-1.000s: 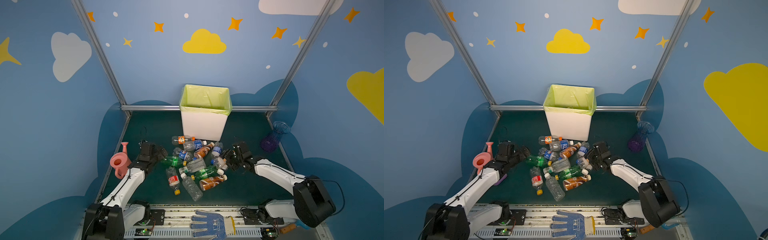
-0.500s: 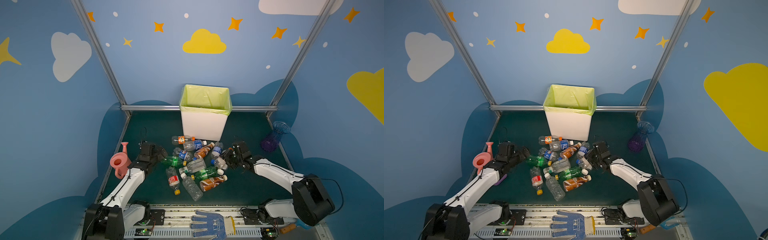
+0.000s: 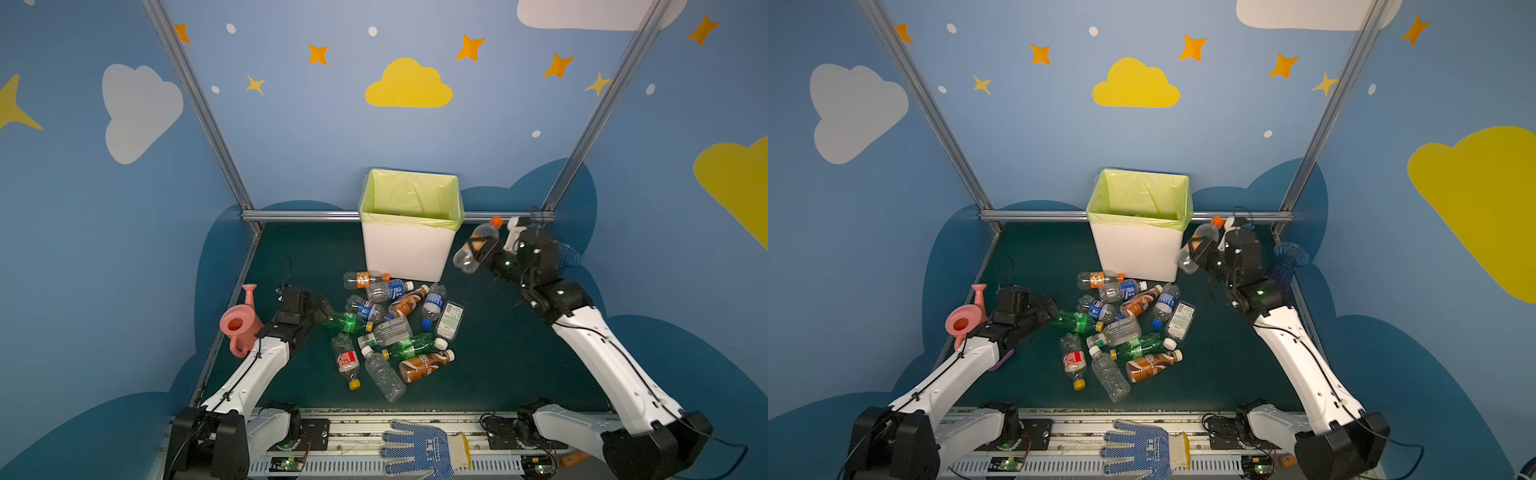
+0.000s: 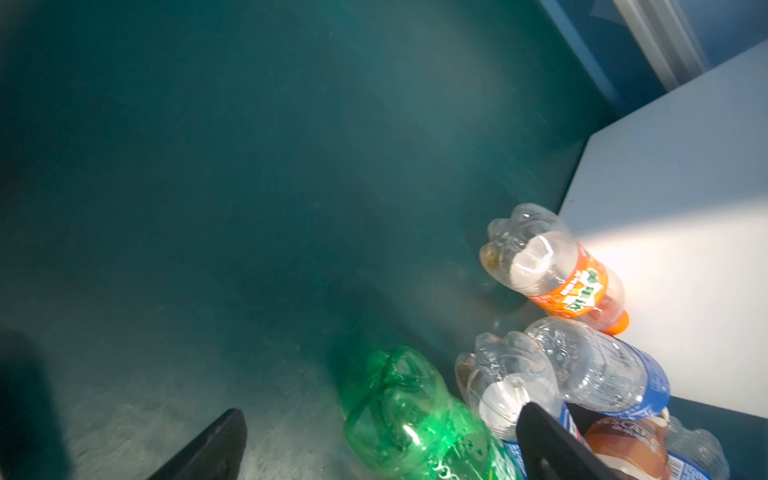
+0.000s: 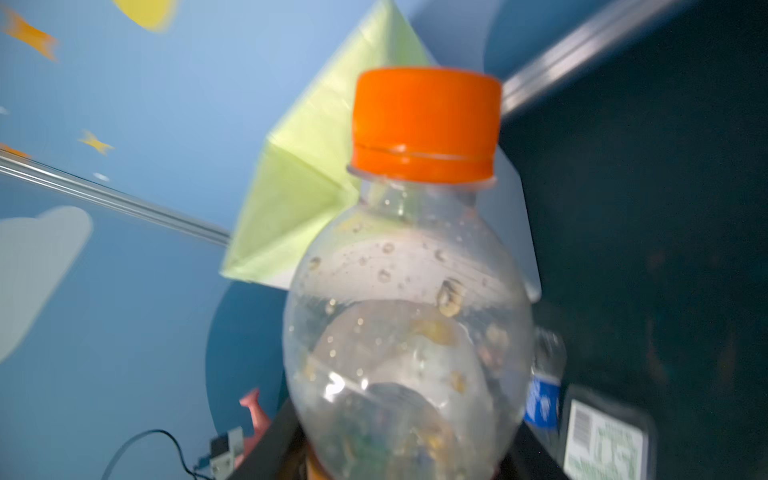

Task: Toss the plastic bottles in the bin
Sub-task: 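Carry the orange-capped bottle with the right gripper over the bin and release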

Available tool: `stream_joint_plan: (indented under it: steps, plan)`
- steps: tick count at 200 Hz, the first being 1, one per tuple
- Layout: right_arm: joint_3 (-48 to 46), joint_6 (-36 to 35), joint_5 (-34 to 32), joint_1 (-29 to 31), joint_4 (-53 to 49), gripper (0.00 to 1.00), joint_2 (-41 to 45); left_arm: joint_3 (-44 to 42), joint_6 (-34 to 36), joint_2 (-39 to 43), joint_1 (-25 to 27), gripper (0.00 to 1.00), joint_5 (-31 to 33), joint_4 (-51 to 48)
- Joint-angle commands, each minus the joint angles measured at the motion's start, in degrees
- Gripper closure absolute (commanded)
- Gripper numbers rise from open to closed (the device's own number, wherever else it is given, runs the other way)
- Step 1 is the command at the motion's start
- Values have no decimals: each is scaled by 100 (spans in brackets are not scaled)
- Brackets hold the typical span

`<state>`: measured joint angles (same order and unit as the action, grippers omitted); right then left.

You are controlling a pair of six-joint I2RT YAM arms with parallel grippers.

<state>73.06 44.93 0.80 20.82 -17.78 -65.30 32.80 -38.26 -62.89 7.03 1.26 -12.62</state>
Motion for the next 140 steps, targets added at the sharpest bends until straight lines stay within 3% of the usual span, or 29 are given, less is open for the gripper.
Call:
stream_joint_plan:
  steps: [1, 32, 64, 87, 104, 121, 140]
  plan:
    - [984, -1182, -447, -195, 27, 50, 207, -122, -185, -67, -61, 0, 104, 6]
    - [1859, -1252, -181, -271, 752, 48, -333, -150, -232, -95, -70, 0, 39, 15]
    - [2671, -717, 892, -59, 950, 46, -2034, -212, -264, -96, -70, 0, 59, 69]
    - [4557, -1140, 1726, 251, -382, 36, -3826, -154, -241, -140, -70, 0, 28, 29]
    - [6488, -1465, 1633, 240, -1861, 28, -4901, -61, -168, -141, -70, 0, 7, -107]
    - [6941, -1508, 1364, 153, -1971, 15, -4871, -43, -115, -41, -70, 0, 76, -260]
    - [6108, -1600, 881, 138, -1348, 9, -4054, -158, -158, 146, -70, 0, 138, -239]
